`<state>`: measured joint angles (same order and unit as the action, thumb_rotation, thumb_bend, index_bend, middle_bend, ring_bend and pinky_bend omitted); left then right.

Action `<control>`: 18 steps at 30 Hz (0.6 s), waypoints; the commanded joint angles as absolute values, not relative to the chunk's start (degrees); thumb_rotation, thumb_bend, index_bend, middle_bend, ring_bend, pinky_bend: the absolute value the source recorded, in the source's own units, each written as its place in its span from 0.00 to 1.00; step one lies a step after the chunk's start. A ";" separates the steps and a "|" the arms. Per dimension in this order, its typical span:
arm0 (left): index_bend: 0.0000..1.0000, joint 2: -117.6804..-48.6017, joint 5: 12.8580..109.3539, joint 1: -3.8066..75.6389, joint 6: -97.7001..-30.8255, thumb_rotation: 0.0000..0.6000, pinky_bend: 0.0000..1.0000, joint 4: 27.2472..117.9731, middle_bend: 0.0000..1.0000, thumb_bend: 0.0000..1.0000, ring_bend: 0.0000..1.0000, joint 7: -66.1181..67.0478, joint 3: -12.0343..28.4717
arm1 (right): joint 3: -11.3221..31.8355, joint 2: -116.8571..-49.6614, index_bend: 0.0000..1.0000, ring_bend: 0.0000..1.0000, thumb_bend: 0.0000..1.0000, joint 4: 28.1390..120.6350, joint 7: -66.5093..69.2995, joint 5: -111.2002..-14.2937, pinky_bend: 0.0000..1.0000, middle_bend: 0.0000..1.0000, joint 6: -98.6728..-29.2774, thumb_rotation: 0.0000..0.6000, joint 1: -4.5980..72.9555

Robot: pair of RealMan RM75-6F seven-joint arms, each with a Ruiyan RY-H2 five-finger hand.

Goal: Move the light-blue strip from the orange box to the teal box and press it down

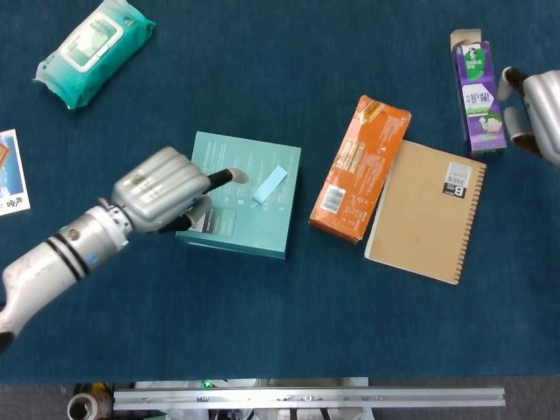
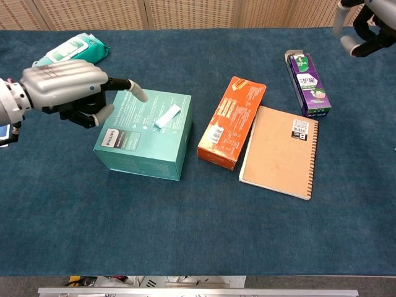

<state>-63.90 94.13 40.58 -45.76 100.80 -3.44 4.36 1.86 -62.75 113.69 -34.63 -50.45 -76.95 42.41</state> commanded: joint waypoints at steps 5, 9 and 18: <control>0.19 -66.83 88.22 43.81 -41.56 1.00 1.00 102.24 1.00 0.77 1.00 2.49 5.40 | 2.87 -62.60 0.48 1.00 0.41 112.23 -33.73 -51.21 1.00 0.90 -75.44 1.00 40.91; 0.19 -67.81 85.82 44.62 -40.68 1.00 1.00 102.96 1.00 0.77 1.00 5.86 5.25 | 3.42 -62.34 0.48 1.00 0.41 111.52 -32.99 -51.57 1.00 0.90 -74.57 1.00 40.11; 0.19 -69.15 80.35 45.42 -40.32 1.00 1.00 103.61 1.00 0.77 1.00 11.79 4.36 | 4.52 -61.92 0.48 1.00 0.41 110.81 -32.08 -52.66 1.00 0.90 -73.33 1.00 38.53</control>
